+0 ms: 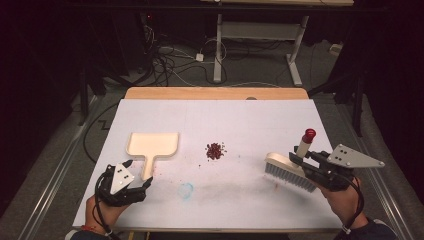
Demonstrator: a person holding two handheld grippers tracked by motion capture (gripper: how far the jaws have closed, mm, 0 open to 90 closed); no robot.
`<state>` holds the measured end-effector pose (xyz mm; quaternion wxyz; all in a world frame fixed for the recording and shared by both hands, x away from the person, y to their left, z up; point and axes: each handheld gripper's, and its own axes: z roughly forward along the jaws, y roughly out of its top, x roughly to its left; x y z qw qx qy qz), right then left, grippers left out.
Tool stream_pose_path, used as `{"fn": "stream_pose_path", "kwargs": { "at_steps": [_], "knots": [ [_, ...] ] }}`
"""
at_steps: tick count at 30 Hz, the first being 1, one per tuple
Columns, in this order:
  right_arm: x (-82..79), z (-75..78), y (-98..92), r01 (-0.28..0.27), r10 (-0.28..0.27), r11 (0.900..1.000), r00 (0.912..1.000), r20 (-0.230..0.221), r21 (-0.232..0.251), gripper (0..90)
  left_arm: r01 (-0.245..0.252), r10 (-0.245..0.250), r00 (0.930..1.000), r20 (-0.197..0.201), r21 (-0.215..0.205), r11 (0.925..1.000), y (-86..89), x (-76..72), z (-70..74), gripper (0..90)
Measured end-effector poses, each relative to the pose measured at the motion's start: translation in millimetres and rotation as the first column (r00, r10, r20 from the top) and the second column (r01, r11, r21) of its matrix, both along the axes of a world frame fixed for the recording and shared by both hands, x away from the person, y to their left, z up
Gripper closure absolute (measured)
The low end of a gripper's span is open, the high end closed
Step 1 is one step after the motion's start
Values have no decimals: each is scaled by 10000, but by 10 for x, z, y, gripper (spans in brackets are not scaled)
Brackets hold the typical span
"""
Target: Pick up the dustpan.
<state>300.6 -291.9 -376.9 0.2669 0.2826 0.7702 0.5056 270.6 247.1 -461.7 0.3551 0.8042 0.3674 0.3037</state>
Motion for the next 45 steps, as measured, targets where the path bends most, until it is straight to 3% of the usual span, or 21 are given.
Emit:
{"fn": "stream_pose_path", "kwargs": {
  "at_steps": [2,4,7,9,11,14,17,19,20,21,22,23,24,28,30,32,36,38,43,45],
  "knots": [
    [8,-2,8,-3,3,10000,10000,10,19,711,-269,262,9995,-166,-398,9988,60,18,-10,178],
    [8,-7,12,-30,30,10000,10000,22,3,711,-214,208,9997,-139,-454,9987,72,17,-9,178],
    [1,-8,20,-94,94,9999,10000,33,-36,710,24,-24,9998,-202,-33,10000,46,6,12,200],
    [1,-3,22,-100,100,9999,9999,61,-26,710,-86,90,9995,-304,120,9999,51,-3,41,213],
    [1,-1,27,-72,72,10000,9999,78,-22,710,-262,243,9970,-736,-243,9994,78,8,69,214],
    [7,-12,28,14,-13,9999,9999,106,-148,710,-864,773,9866,-1434,-580,9946,80,37,111,215],
    [14,-13,30,151,-148,9997,9998,148,-208,710,-1041,925,9820,-1649,-630,9926,67,105,121,219],
    [32,-24,38,268,-265,9994,9996,113,-220,710,-1299,1107,9735,-1999,-854,9878,70,196,84,219],
    [43,-35,48,392,-391,9989,9992,31,-249,710,-1716,1320,9561,-2616,-1345,9760,83,281,21,217],
    [48,-41,56,354,-353,9990,9994,27,-285,710,-1716,1320,9561,-2616,-1345,9760,83,281,21,217],
    [48,-41,56,354,-353,9990,9994,27,-285,710,-1880,1369,9480,-2874,-1587,9693,86,320,-19,217],
    [53,-48,72,356,-354,9987,9994,58,-365,709,-2068,1412,9324,-3325,-1708,9634,67,404,-111,217],
    [53,-48,72,356,-354,9987,9994,58,-365,709,-2068,1412,9324,-3325,-1708,9634,67,404,-111,218],
    [67,-66,81,408,-409,9983,9992,-2,-409,709,-2024,1225,9043,-4089,-1582,9664,3,594,-278,300],
    [71,-76,85,437,-439,9982,9990,-57,-409,709,-2123,1328,9052,-4037,-1590,9642,-27,689,-308,337],
    [71,-83,98,409,-414,9980,9991,-101,-483,709,-2106,1401,9038,-4045,-1353,9682,-64,787,-336,395],
    [66,-81,93,378,-382,9982,9992,-81,-466,709,-2122,1628,9193,-3584,-1027,9718,-69,905,-366,451],
    [66,-85,88,410,-415,9982,9991,-114,-443,709,-2113,1626,9206,-3551,-1028,9720,-61,923,-368,474],
    [85,-105,65,398,-409,9982,9989,-235,-449,709,-1961,1523,9250,-3481,-941,9761,-40,1000,-363,630],
    [86,-105,62,384,-396,9982,9989,-255,-464,709,-1816,1375,9259,-3517,-955,9787,-25,1024,-358,632]
  ]
}}
